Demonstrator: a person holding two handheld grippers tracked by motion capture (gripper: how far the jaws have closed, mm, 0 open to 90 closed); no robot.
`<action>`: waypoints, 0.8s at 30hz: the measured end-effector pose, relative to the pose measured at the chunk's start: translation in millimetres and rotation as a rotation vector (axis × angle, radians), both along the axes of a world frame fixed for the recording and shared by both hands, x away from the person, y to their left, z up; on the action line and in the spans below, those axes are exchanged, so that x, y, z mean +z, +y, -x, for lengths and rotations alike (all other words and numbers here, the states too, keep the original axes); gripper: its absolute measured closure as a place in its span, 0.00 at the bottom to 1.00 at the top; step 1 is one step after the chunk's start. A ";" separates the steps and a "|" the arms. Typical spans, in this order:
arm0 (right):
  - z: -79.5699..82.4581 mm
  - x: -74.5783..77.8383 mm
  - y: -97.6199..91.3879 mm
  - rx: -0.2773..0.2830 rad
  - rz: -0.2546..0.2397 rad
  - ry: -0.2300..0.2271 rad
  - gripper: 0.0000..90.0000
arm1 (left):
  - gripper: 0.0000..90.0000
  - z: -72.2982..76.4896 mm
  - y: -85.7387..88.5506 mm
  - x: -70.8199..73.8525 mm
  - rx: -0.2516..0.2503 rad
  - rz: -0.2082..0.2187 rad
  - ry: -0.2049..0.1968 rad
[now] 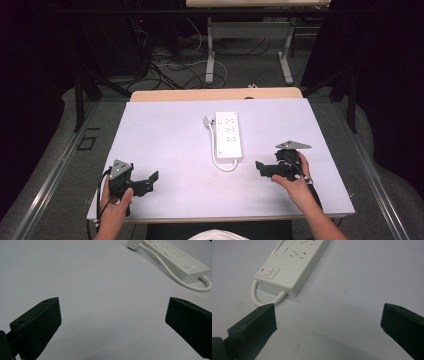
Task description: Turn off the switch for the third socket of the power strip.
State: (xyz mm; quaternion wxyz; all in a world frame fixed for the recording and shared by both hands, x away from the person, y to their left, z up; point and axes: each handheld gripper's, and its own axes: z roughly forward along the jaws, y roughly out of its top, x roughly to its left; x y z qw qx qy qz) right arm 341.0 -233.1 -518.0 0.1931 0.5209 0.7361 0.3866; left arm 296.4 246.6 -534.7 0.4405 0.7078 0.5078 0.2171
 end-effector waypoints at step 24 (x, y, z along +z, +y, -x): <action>-5.1 -21.1 -15.9 -0.053 0.007 -0.040 0.00 | 0.00 -0.1 0.4 0.2 -0.007 -0.005 -0.003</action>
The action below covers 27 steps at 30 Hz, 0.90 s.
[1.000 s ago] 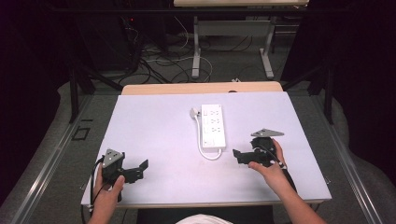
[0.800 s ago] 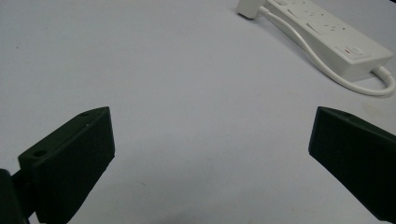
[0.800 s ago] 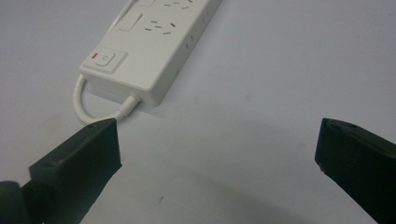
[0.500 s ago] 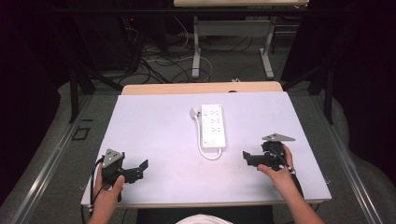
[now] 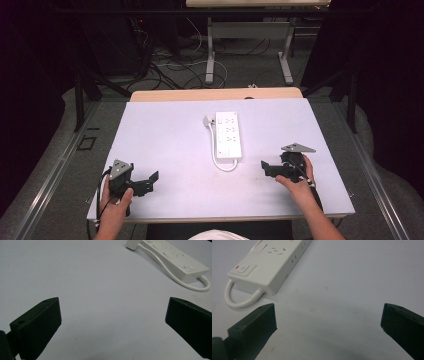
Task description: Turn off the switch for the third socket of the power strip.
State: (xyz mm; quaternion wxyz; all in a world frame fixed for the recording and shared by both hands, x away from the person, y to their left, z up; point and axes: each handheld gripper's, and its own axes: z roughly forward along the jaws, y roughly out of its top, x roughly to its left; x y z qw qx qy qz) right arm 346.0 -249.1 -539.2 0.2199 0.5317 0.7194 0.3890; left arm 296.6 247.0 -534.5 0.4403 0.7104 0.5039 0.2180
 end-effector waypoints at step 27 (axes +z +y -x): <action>-4.2 -8.8 0.0 0.006 -0.002 0.023 0.00 | 0.00 0.1 2.1 0.6 0.001 0.001 0.007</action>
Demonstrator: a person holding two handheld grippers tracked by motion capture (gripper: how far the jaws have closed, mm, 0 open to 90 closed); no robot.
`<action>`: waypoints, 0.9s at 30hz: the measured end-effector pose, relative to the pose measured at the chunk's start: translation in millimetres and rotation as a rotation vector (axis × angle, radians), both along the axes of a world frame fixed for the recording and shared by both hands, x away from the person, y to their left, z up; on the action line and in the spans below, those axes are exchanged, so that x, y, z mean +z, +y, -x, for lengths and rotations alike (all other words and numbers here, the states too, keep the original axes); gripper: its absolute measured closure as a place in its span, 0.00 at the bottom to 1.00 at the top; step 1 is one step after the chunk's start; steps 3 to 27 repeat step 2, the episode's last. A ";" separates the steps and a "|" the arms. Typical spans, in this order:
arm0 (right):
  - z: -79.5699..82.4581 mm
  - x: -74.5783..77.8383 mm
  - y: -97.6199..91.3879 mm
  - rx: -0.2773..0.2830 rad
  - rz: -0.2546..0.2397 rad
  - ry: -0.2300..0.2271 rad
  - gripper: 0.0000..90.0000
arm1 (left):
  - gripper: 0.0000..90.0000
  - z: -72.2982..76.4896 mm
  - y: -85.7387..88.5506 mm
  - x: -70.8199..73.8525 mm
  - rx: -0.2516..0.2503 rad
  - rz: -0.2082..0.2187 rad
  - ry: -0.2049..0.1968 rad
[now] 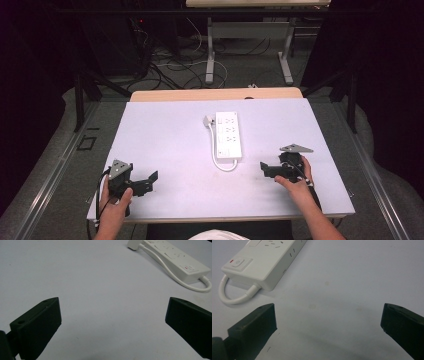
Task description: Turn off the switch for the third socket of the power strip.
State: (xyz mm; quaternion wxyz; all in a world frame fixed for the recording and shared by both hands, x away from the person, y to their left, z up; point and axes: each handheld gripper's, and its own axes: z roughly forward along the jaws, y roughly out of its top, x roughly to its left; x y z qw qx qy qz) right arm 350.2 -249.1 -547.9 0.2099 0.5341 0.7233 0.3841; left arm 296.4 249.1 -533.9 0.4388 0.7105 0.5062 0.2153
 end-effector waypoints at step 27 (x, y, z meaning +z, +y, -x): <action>-0.1 0.1 -0.9 -0.002 -0.002 0.001 0.00 | 0.00 0.0 -0.2 0.1 0.001 0.001 0.003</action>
